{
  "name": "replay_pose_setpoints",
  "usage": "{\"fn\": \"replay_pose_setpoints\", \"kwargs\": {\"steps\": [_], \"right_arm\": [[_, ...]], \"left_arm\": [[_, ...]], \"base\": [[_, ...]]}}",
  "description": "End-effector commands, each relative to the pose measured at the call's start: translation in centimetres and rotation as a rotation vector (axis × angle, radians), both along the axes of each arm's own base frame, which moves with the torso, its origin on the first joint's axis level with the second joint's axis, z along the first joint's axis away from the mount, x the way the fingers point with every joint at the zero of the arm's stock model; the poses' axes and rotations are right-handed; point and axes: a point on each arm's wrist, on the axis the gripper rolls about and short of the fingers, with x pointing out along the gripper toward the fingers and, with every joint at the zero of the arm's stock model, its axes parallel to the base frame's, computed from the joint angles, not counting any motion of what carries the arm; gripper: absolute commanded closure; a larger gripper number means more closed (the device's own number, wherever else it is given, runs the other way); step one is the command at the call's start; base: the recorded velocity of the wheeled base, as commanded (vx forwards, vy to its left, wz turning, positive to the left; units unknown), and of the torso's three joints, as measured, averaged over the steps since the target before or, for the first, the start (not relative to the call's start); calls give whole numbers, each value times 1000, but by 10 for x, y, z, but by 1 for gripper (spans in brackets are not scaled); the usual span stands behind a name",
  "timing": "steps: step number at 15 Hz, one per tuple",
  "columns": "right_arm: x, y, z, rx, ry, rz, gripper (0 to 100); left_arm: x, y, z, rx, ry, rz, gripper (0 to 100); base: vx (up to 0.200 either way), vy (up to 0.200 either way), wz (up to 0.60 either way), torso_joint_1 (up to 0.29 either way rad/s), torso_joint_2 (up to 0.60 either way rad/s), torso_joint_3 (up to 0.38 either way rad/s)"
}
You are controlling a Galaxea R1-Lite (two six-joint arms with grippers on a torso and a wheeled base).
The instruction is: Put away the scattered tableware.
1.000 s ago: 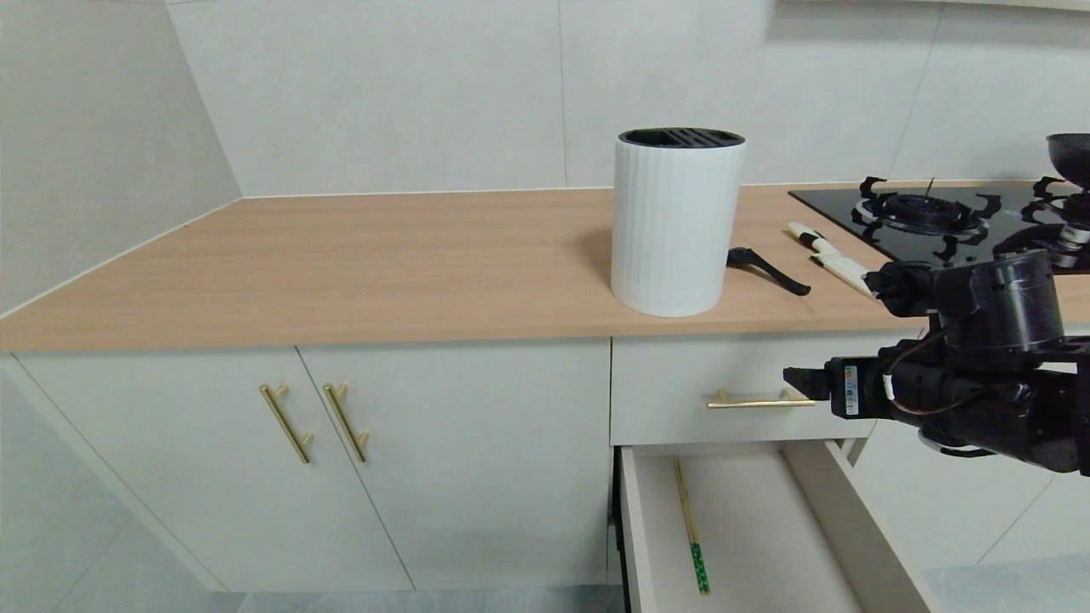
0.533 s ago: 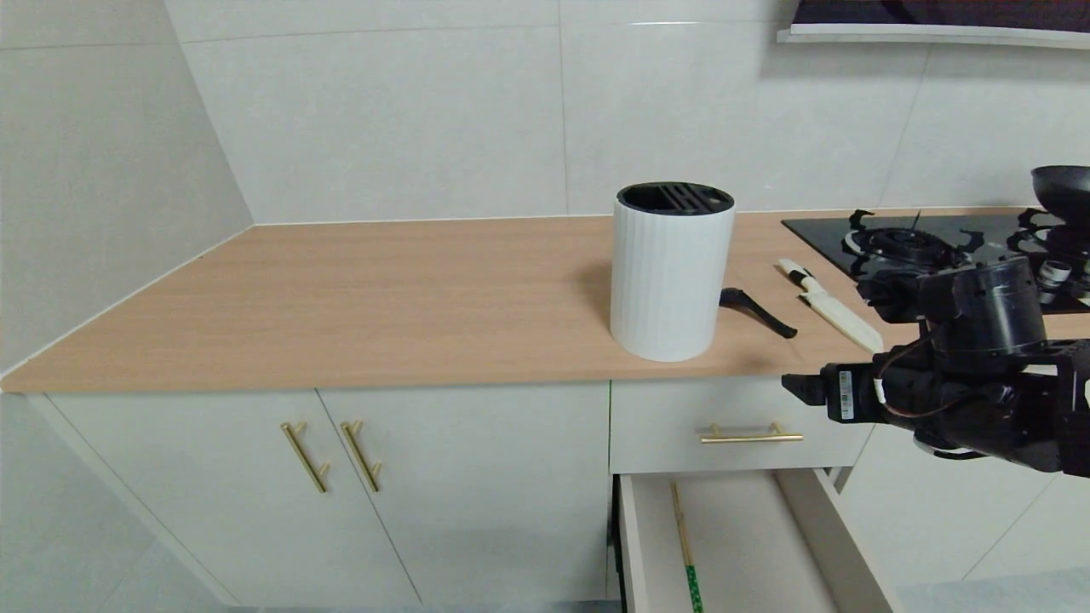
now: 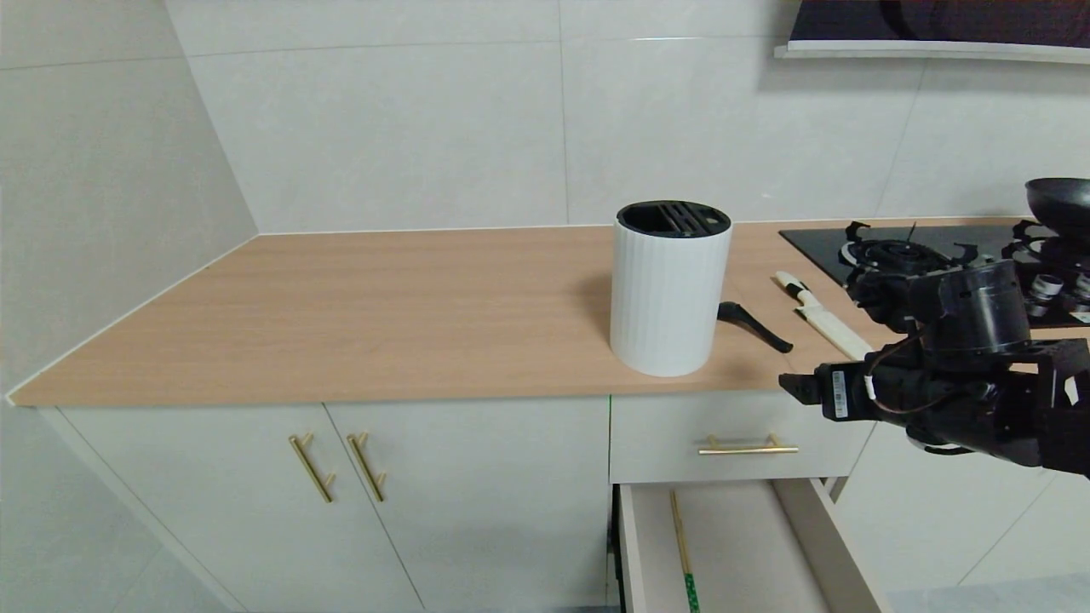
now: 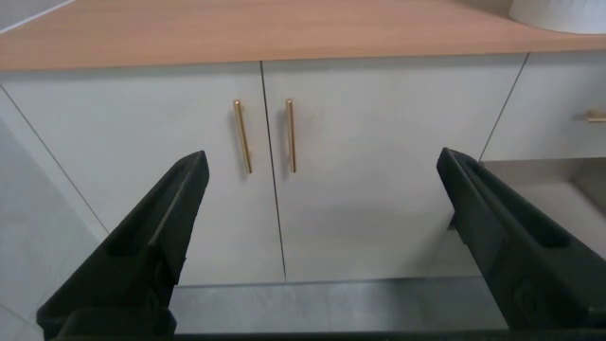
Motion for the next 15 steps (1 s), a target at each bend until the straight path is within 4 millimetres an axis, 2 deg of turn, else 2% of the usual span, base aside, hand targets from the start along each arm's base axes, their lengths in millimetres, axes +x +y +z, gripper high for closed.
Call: {"fn": "replay_pose_setpoints", "kwargs": {"steps": [1, 2, 4, 6, 8, 10, 15], "right_arm": [[11, -1, 4, 15, -19, 15, 0], [15, -1, 7, 26, -25, 27, 0], [36, -8, 20, 60, -56, 113, 0], [52, -17, 21, 76, -64, 165, 0], [60, -21, 18, 99, -56, 199, 0], [76, -27, -6, 99, 3, 226, 0], [126, -26, -59, 92, -117, 179, 0]], "left_arm": [[0, 0, 0, 0, 0, -1, 0], [0, 0, 0, 0, 1, 0, 0], [0, 0, 0, 0, 1, 0, 0], [0, 0, 0, 0, 1, 0, 0], [0, 0, 0, 0, 0, 0, 0], [0, 0, 0, 0, 1, 0, 0], [0, 0, 0, 0, 1, 0, 0]], "base": [[0, 0, 0, 0, 0, 0], [0, 0, 0, 0, 0, 0], [0, 0, 0, 0, 0, 0], [0, 0, 0, 0, 0, 0], [0, 0, 0, 0, 0, 0], [0, 0, 0, 0, 0, 0], [0, 0, 0, 0, 0, 0]]}}
